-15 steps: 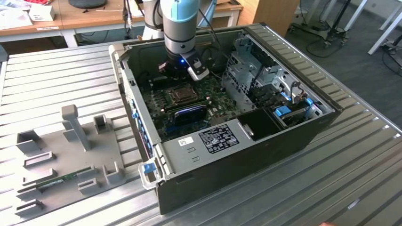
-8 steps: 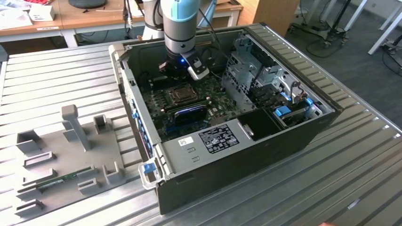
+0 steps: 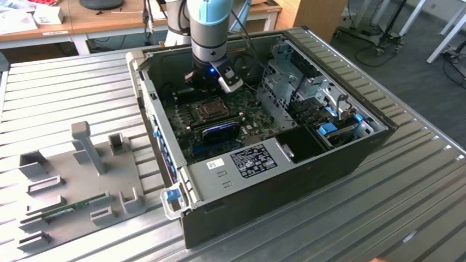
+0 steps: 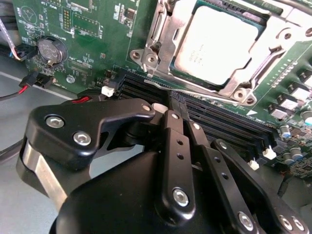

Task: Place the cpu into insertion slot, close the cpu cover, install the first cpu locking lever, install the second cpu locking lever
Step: 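Install the first cpu locking lever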

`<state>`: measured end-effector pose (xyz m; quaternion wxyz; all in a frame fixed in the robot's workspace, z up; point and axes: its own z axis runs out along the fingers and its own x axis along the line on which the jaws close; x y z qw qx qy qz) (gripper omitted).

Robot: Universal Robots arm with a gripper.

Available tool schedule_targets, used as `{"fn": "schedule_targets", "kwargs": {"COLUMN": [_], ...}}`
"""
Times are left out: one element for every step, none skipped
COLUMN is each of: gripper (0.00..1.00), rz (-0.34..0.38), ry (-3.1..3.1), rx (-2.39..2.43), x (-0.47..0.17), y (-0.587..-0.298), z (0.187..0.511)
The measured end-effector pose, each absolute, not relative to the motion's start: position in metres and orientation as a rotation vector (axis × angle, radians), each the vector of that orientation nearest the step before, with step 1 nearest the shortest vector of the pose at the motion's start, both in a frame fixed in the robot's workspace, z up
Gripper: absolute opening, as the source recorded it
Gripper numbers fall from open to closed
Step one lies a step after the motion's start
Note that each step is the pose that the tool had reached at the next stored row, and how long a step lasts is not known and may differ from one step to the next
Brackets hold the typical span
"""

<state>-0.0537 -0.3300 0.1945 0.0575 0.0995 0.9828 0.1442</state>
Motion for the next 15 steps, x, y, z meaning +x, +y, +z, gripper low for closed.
{"fn": "schedule_targets", "kwargs": {"gripper": [0.11, 0.11, 0.11, 0.11, 0.11, 0.11, 0.11, 0.11, 0.11, 0.11, 0.11, 0.11, 0.11, 0.11, 0.11], "rz": [0.437, 0.438, 0.438, 0.438, 0.437, 0.437, 0.437, 0.437, 0.437, 0.437, 0.437, 0.437, 0.437, 0.437, 0.437], "ry": [2.98, 2.979, 2.979, 2.979, 2.98, 2.98, 2.98, 2.98, 2.98, 2.98, 2.98, 2.98, 2.98, 2.98, 2.98], "rx": [0.302, 0.302, 0.302, 0.302, 0.302, 0.302, 0.302, 0.302, 0.302, 0.302, 0.302, 0.302, 0.302, 0.302, 0.302], "x": [-0.0533, -0.0528, -0.0525, -0.0521, -0.0519, -0.0517, -0.0516, -0.0516, -0.0516, -0.0515, -0.0515, -0.0515, -0.0515, -0.0515, -0.0515], "y": [-0.33, -0.3298, -0.3299, -0.3299, -0.33, -0.33, -0.33, -0.33, -0.33, -0.33, -0.33, -0.33, -0.33, -0.33, -0.33], "z": [0.1945, 0.1943, 0.1943, 0.1944, 0.1944, 0.1945, 0.1945, 0.1945, 0.1945, 0.1945, 0.1945, 0.195, 0.1961, 0.198, 0.2002]}}
